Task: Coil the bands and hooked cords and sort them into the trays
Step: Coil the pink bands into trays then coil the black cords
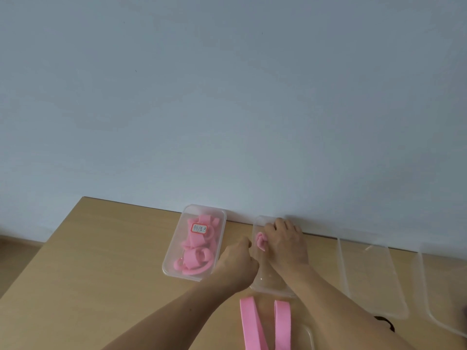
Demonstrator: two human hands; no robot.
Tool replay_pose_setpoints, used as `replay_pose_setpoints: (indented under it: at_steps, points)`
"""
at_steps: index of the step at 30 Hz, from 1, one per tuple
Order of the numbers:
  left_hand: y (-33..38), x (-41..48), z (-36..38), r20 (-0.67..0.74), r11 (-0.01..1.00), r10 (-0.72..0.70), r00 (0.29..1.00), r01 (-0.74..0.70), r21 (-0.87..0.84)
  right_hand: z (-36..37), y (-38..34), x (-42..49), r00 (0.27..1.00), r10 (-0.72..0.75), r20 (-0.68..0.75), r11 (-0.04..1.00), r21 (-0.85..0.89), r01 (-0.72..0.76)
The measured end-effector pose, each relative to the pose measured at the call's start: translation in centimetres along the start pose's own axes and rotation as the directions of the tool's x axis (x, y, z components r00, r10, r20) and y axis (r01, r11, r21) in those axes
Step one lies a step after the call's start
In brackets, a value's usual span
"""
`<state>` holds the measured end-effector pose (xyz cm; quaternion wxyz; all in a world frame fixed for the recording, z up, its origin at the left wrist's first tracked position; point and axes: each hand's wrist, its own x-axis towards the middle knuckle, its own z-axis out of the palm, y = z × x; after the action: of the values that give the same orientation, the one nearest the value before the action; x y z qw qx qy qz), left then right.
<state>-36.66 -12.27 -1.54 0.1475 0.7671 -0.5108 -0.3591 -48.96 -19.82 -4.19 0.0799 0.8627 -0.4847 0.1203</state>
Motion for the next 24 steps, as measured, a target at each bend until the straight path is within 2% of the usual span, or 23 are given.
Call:
replay_pose_setpoints:
  at_steps: [4,8,12,16,21,24]
  points:
    - [-0.1,0.2,0.1,-0.002,1.000,0.008,1.000,-0.008,0.004,0.1,0.3,0.0,0.999,0.029,0.043,0.992,0.121,-0.034]
    - [0.2,0.2,-0.2,-0.022,1.000,0.014,1.000,-0.014,0.006,-0.4,1.3,-0.6,0.988,0.060,0.144,0.986,0.148,-0.081]
    - [0.7,-0.1,-0.7,-0.069,0.997,0.050,0.996,-0.046,0.056,-1.6,1.6,-1.3,0.988,0.037,0.147,0.983,0.175,-0.063]
    - [1.5,-1.7,-1.8,-0.145,0.989,0.122,0.982,-0.108,0.101,-4.7,1.5,-2.2,0.997,0.007,0.076,0.956,0.291,-0.029]
    - [1.8,-6.4,-1.8,-0.214,0.975,0.222,0.951,-0.209,0.081,-9.6,0.9,-4.7,0.991,-0.009,0.136,0.856,0.514,-0.063]
    - [1.1,-9.5,-0.8,-0.223,0.978,0.207,0.953,-0.208,0.017,-11.4,0.5,-8.0,0.972,-0.013,0.235,0.761,0.633,-0.143]
